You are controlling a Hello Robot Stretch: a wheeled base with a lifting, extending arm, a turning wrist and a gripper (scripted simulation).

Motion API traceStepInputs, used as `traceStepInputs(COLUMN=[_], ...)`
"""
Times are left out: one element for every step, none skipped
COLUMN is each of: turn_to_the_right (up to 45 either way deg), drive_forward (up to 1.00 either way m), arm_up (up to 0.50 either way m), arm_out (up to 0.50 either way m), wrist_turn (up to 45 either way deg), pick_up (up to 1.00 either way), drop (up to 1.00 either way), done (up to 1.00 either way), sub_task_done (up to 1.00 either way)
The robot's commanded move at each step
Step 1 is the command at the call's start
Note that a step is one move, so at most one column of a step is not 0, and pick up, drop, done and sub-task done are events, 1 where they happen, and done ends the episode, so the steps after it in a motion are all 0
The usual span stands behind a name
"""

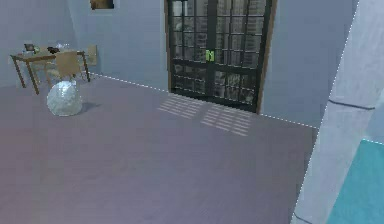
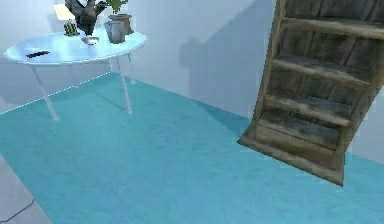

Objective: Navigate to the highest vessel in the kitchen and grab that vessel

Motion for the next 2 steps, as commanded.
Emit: traceStepInputs(turn_to_the_right=[0.0, -9.0], drive_forward=[0.5, 0.0], arm_up=[0.0, 0.0], arm_out=[0.0, 0.0], wrist_turn=[0.0, 0.0], pick_up=[0.0, 0.0], drop=[0.0, 0.0], done=[0.0, 0.0], sub_task_done=[0.0, 0.0])
